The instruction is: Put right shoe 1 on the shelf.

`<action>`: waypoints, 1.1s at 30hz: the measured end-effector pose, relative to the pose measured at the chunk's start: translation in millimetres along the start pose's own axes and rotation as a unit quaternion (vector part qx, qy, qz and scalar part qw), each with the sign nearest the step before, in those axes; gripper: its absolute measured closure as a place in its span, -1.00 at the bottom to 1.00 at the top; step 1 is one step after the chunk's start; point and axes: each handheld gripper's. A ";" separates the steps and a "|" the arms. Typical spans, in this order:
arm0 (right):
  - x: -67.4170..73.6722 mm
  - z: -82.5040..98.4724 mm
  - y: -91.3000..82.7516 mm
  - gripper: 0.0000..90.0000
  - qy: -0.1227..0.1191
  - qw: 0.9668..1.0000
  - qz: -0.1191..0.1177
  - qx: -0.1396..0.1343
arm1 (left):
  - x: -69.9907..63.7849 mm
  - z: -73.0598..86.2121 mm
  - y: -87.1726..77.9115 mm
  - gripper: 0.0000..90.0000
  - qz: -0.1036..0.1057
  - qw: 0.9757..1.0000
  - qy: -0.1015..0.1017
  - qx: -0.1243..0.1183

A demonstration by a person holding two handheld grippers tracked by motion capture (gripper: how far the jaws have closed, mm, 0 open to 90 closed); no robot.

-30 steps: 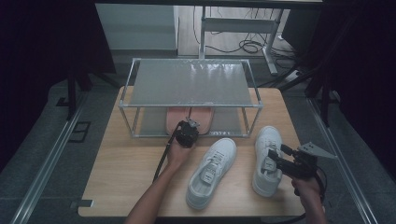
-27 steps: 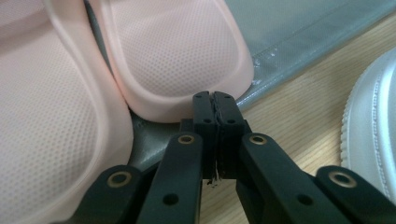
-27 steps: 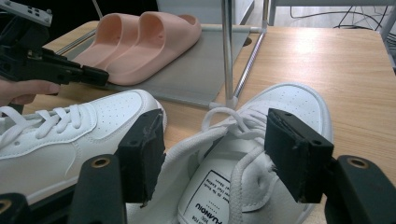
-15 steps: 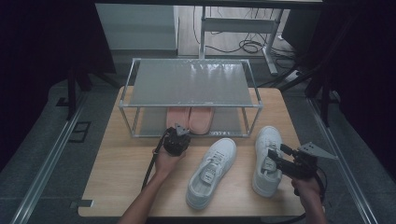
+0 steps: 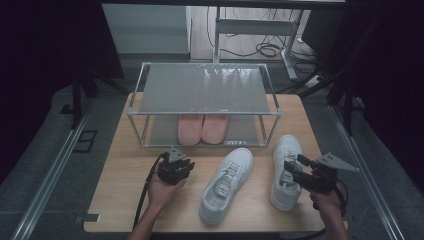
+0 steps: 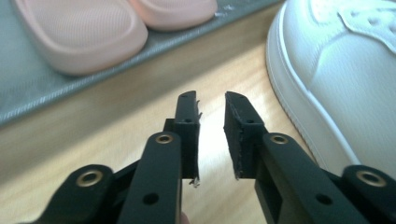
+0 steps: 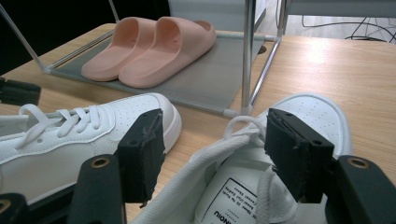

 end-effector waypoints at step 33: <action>36.3 -2.2 14.2 -0.13 -0.046 0.998 -0.040 0.016 | 28.3 38.5 -60.8 -0.04 0.000 1.000 -0.009 0.002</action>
Point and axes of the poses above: each handheld gripper's, and its own axes: y roughly forward along the jaws, z roughly out of its underside, x roughly to its left, and after that the axes turned 1 degree about -y, right-handed
